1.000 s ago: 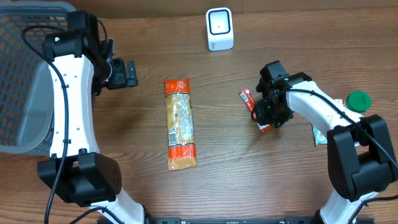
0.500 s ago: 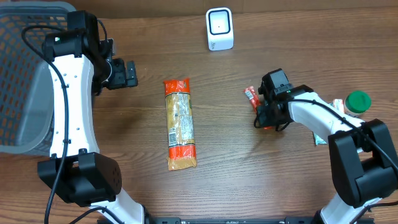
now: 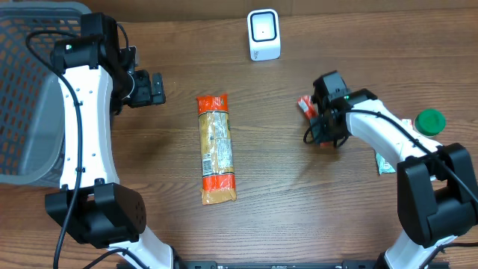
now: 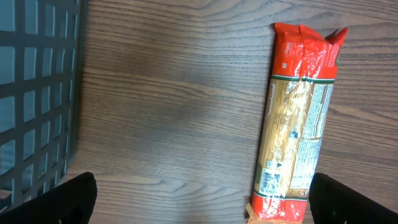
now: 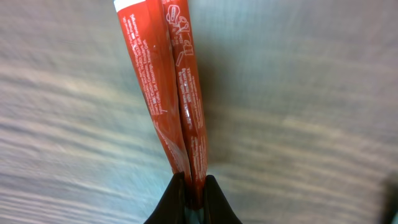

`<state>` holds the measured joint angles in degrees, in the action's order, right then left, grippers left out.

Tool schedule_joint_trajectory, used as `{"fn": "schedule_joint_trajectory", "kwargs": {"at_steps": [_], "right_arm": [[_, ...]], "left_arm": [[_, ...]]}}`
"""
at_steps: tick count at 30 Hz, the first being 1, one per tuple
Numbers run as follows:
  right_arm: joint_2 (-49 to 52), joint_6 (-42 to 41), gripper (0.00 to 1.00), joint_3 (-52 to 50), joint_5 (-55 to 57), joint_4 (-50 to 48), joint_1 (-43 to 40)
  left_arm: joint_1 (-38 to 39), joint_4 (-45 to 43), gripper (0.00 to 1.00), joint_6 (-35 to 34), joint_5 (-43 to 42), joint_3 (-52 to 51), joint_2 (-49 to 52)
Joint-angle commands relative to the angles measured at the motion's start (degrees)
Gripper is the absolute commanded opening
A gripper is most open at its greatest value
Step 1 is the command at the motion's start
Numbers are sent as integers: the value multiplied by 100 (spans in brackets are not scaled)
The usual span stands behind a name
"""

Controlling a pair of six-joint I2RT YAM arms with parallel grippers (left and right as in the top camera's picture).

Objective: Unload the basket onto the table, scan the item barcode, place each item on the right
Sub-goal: 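Raise the red strip and carry it toward the white scanner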

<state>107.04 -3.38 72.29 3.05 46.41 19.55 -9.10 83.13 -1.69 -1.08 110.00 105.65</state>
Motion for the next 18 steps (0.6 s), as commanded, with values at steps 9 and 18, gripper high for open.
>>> {"fn": "schedule_joint_trajectory", "kwargs": {"at_steps": [9,18], "right_arm": [[0,542,3,1051,702,-15,33],[24,1377,3,2675,1792,262,48]], "left_arm": [[13,-2,100,46,-24,103,-142],[13,-2,100,44,-24,103,-142]]}}
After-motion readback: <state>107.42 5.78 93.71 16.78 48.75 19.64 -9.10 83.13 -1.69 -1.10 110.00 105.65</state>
